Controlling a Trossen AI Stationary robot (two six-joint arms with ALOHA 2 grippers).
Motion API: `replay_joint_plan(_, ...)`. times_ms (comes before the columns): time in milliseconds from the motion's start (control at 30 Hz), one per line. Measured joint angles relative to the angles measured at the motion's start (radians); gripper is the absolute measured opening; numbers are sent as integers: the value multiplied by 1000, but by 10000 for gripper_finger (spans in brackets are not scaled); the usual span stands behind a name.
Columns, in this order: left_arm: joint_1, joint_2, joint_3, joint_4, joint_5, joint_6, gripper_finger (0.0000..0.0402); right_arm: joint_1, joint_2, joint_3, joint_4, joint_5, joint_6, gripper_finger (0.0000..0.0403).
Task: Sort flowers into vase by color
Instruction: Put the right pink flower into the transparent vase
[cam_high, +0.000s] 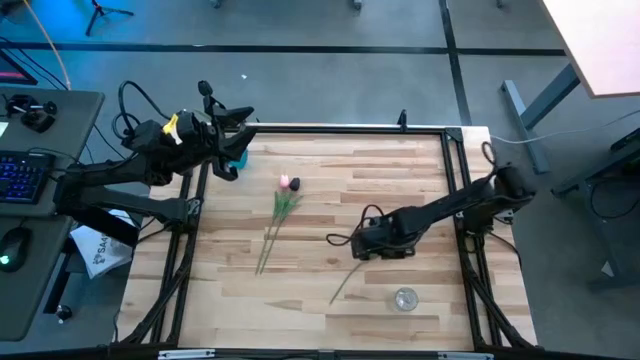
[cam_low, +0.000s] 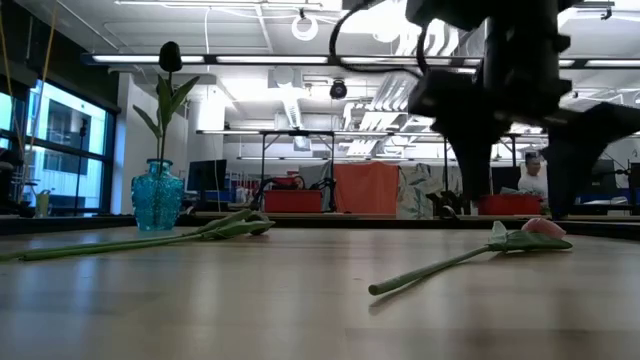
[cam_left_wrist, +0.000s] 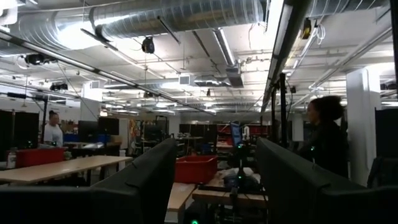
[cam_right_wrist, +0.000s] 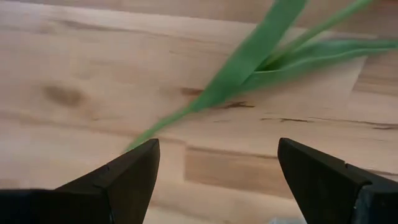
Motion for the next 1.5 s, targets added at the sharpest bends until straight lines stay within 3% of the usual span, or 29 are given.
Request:
replay_joint_plan(233, 0, -8, 0, -41, -55, 29, 209, -1, 66, 0, 52, 12, 88, 321)
replay_joint_plan(467, 0, -6, 0, -58, -133, 80, 209, -4, 91, 0, 44, 124, 162, 300)
replay_joint_plan(567, 0, -5, 0, -67, -164, 89, 209, -4, 101, 0, 36, 129, 166, 252)
replay_joint_plan(767, 0, -5, 0, -77, -173, 89, 209, -4, 124, 2, -1, 92, 152, 102)
replay_joint_plan(933, 0, -5, 0, -77, -176, 105, 209, -4, 107, 2, -29, 153, 55, 12)
replay_joint_plan(1133, 0, -50, 0, -26, -176, 158, 209, -21, -92, 0, -109, 343, -101, 5)
replay_joint_plan(1367, 0, -115, 0, -20, -167, 107, 209, -33, -460, 1, -142, 579, -509, 3)
replay_joint_plan(1500, 0, -118, 0, -20, -143, 56, 209, -20, -629, 1, -30, 619, -746, 4)
